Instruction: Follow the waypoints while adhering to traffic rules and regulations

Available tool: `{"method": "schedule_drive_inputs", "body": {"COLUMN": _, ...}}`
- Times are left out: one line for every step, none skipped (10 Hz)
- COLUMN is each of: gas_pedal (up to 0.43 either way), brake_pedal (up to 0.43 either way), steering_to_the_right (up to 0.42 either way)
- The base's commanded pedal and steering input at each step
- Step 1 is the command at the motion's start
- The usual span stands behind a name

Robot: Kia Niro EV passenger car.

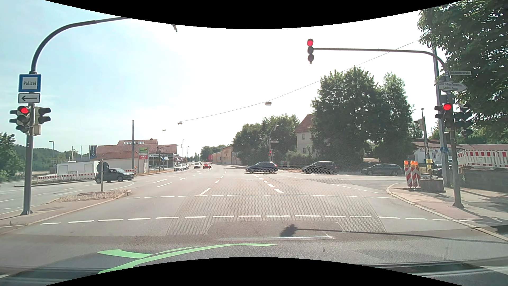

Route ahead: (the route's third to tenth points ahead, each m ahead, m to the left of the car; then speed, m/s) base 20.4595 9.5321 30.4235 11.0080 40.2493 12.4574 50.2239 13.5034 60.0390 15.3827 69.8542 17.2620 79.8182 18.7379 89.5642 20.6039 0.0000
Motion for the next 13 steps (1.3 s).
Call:
{"method": "schedule_drive_inputs", "body": {"gas_pedal": 0.000, "brake_pedal": 0.341, "steering_to_the_right": -0.012}}
{"method": "schedule_drive_inputs", "body": {"gas_pedal": 0.000, "brake_pedal": 0.348, "steering_to_the_right": -0.011}}
{"method": "schedule_drive_inputs", "body": {"gas_pedal": 0.000, "brake_pedal": 0.341, "steering_to_the_right": -0.012}}
{"method": "schedule_drive_inputs", "body": {"gas_pedal": 0.000, "brake_pedal": 0.341, "steering_to_the_right": -0.012}}
{"method": "schedule_drive_inputs", "body": {"gas_pedal": 0.000, "brake_pedal": 0.341, "steering_to_the_right": -0.012}}
{"method": "schedule_drive_inputs", "body": {"gas_pedal": 0.000, "brake_pedal": 0.341, "steering_to_the_right": -0.012}}
{"method": "schedule_drive_inputs", "body": {"gas_pedal": 0.000, "brake_pedal": 0.341, "steering_to_the_right": -0.012}}
{"method": "schedule_drive_inputs", "body": {"gas_pedal": 0.000, "brake_pedal": 0.341, "steering_to_the_right": -0.012}}
{"method": "schedule_drive_inputs", "body": {"gas_pedal": 0.000, "brake_pedal": 0.341, "steering_to_the_right": -0.012}}
{"method": "schedule_drive_inputs", "body": {"gas_pedal": 0.000, "brake_pedal": 0.348, "steering_to_the_right": -0.012}}
{"method": "schedule_drive_inputs", "body": {"gas_pedal": 0.000, "brake_pedal": 0.348, "steering_to_the_right": -0.012}}
{"method": "schedule_drive_inputs", "body": {"gas_pedal": 0.000, "brake_pedal": 0.341, "steering_to_the_right": -0.012}}
{"method": "schedule_drive_inputs", "body": {"gas_pedal": 0.000, "brake_pedal": 0.341, "steering_to_the_right": -0.011}}
